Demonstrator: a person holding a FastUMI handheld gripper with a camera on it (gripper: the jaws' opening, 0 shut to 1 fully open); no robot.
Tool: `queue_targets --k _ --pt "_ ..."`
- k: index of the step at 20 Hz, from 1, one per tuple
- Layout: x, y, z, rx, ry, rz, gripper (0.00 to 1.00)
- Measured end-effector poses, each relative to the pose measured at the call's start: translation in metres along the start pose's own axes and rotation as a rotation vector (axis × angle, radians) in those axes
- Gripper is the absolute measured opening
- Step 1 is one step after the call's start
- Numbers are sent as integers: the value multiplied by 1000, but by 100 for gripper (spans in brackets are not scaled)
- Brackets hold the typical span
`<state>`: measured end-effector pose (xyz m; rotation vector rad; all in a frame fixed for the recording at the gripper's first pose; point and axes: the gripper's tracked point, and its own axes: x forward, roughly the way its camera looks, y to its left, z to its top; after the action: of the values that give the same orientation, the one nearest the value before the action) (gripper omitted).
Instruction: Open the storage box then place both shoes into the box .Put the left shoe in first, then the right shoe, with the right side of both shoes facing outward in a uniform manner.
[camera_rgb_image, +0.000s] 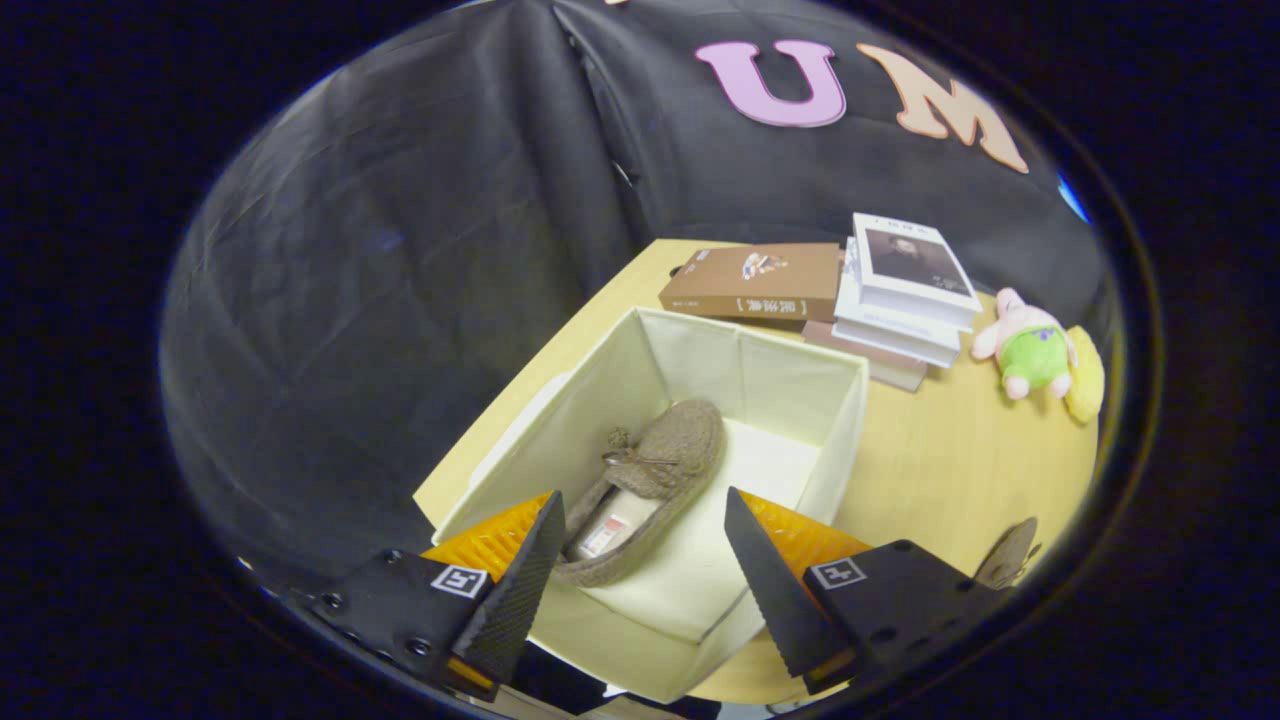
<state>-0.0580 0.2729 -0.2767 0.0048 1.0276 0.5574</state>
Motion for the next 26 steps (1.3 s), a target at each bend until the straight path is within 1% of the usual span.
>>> queue_targets --k 2,5,12,21,26 --pt "-13 -11 4 -25 -45 -6 100" --pt "-32 -35 7 -33 -89 -38 100" --pt "-80 -111 -4 -39 -138 -173 100" --pt "-134 -212 -34 31 -165 -331 100" --pt "-153 -257 -63 95 -136 -378 100"
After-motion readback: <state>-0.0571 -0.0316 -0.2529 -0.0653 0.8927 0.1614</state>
